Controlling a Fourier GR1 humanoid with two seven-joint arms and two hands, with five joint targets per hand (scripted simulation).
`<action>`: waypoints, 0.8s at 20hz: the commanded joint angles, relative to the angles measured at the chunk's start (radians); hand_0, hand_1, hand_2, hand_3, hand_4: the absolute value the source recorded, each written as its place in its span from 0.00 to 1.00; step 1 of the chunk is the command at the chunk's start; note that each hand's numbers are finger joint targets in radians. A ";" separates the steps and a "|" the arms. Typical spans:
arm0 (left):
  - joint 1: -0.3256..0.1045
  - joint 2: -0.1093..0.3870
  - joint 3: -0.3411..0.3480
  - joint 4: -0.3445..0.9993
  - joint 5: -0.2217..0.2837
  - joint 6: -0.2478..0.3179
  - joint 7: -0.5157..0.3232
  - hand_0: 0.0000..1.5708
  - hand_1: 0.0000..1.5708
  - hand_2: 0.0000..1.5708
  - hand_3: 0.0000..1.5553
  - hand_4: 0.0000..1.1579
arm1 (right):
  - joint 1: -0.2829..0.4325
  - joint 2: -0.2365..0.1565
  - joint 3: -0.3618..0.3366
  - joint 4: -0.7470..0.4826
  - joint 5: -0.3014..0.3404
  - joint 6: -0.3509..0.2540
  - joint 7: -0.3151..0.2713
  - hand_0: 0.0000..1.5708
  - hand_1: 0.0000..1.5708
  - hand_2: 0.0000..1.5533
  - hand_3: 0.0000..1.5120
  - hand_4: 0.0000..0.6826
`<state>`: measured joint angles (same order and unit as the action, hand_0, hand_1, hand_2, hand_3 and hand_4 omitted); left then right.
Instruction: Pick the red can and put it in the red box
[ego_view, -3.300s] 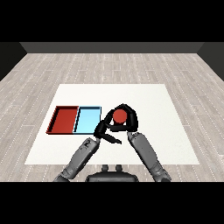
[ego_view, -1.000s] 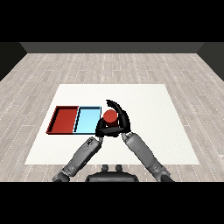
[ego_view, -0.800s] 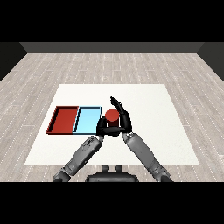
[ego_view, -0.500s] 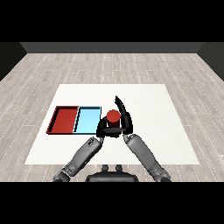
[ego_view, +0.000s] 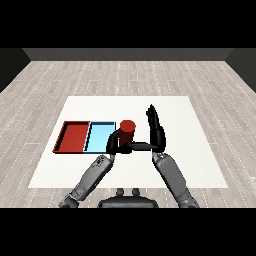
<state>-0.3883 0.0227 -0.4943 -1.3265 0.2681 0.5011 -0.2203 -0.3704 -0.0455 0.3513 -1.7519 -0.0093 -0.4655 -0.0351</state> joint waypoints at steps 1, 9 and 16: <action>0.047 0.040 0.039 -0.044 -0.012 -0.032 0.002 1.00 1.00 1.00 0.94 0.98 | 0.089 -0.079 -0.107 -0.099 -0.085 0.088 -0.027 0.00 0.00 0.00 0.00 0.00; 0.001 0.149 0.165 -0.054 -0.045 -0.050 0.063 1.00 1.00 1.00 0.94 0.98 | 0.336 -0.165 -0.189 -0.271 -0.115 0.137 -0.060 0.00 0.00 0.00 0.00 0.00; -0.059 0.327 0.316 0.056 -0.061 -0.059 0.191 1.00 1.00 1.00 0.96 0.97 | 0.438 -0.153 -0.250 -0.185 -0.149 0.176 -0.183 0.00 0.00 0.00 0.00 0.00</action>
<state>-0.4198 0.2518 -0.2553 -1.3194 0.2143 0.4514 -0.0927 0.0247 -0.1974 0.1276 -1.9729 -0.1467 -0.3114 -0.1673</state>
